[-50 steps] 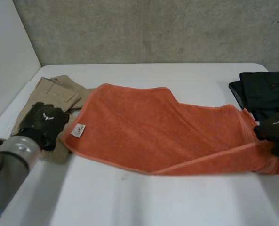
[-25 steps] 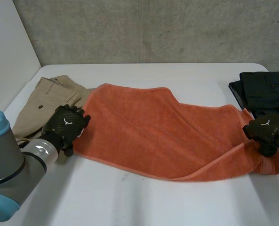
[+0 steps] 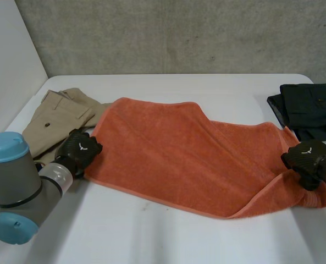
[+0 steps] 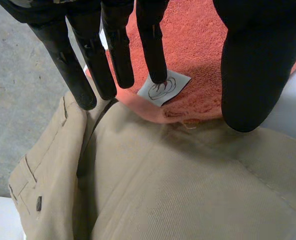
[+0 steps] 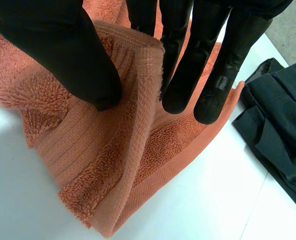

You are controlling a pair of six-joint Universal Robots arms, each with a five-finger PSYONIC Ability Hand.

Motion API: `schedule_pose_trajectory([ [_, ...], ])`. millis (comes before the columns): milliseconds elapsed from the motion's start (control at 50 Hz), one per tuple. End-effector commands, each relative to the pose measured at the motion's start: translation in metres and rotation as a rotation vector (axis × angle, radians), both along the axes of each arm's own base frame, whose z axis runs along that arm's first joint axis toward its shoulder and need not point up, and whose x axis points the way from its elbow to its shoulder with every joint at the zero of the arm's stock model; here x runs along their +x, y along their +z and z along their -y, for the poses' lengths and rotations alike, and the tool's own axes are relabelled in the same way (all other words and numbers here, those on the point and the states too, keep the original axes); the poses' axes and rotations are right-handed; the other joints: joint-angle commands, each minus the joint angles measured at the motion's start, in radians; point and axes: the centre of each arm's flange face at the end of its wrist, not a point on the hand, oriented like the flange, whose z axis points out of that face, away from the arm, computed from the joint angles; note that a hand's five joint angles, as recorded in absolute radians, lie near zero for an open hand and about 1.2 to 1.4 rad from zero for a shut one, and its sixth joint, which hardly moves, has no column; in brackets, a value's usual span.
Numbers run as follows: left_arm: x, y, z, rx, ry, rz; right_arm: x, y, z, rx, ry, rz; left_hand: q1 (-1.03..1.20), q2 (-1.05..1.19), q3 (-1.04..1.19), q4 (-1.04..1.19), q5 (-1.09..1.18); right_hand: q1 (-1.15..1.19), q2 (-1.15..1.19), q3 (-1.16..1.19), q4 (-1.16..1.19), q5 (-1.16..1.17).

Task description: Fold the laundry.

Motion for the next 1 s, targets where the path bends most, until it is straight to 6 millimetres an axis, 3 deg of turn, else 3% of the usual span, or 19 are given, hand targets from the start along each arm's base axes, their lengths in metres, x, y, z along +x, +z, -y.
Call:
schedule_pose_trajectory([
  [20, -0.001, -0.008, 0.006, 0.016, 0.0, 0.002, 0.0, -0.002, -0.001, 0.001, -0.001, 0.0, 0.159, 0.165, 0.167, 0.162, 0.162, 0.403, 0.216, 0.212, 0.201, 0.221],
  [160, -0.003, -0.015, 0.011, 0.024, 0.001, 0.001, 0.0, -0.004, -0.002, 0.007, -0.001, 0.0, 0.406, 0.412, 0.413, 0.408, 0.408, 0.403, 0.216, 0.212, 0.201, 0.221],
  [220, -0.004, -0.017, 0.013, 0.026, -0.001, 0.002, 0.0, -0.004, -0.002, 0.003, -0.002, 0.001, 0.737, 0.743, 0.744, 0.739, 0.74, 0.403, 0.216, 0.212, 0.201, 0.221],
  [260, -0.005, -0.016, 0.013, 0.024, 0.0, -0.001, 0.0, -0.004, -0.001, -0.002, -0.003, 0.0, 0.811, 0.817, 0.818, 0.813, 0.814, 0.403, 0.216, 0.212, 0.201, 0.221],
  [320, -0.005, -0.01, 0.012, 0.011, 0.005, -0.004, 0.0, -0.003, -0.001, -0.008, -0.004, -0.002, 0.811, 0.817, 0.818, 0.813, 0.814, 0.403, 0.216, 0.212, 0.201, 0.221],
  [400, -0.006, 0.019, 0.004, -0.05, 0.008, -0.04, -0.001, -0.002, 0.0, -0.011, -0.008, -0.005, 0.811, 0.817, 0.818, 0.813, 0.814, 0.403, 0.216, 0.212, 0.201, 0.221],
  [540, 0.004, 0.072, -0.024, -0.13, 0.039, -0.114, -0.002, 0.009, 0.002, -0.026, -0.012, -0.013, 0.811, 0.817, 0.818, 0.813, 0.814, 0.403, 0.216, 0.212, 0.201, 0.221],
  [580, 0.013, 0.085, -0.041, -0.112, 0.073, -0.102, -0.003, 0.02, -0.004, -0.027, -0.009, -0.024, 0.811, 0.817, 0.818, 0.813, 0.814, 0.403, 0.216, 0.212, 0.201, 0.221],
  [700, 0.03, 0.101, -0.085, 0.048, 0.128, -0.031, -0.012, 0.041, -0.024, 0.061, 0.002, -0.058, 0.811, 0.817, 0.818, 0.813, 0.814, 0.403, 0.216, 0.212, 0.201, 0.221],
  [800, 0.044, 0.102, -0.139, 0.296, 0.14, 0.055, -0.026, 0.061, -0.04, 0.094, 0.034, -0.158, 0.811, 0.817, 0.818, 0.813, 0.814, 0.403, 0.216, 0.212, 0.201, 0.221],
  [900, 0.046, 0.104, -0.153, 0.312, 0.133, 0.061, -0.033, 0.07, -0.043, 0.081, 0.067, -0.218, 0.811, 0.817, 0.818, 0.813, 0.814, 0.403, 0.216, 0.212, 0.201, 0.221],
  [1000, 0.045, 0.102, -0.142, 0.283, 0.139, 0.044, -0.036, 0.072, -0.038, 0.063, 0.062, -0.222, 0.811, 0.817, 0.818, 0.813, 0.814, 0.403, 0.216, 0.212, 0.201, 0.221],
])
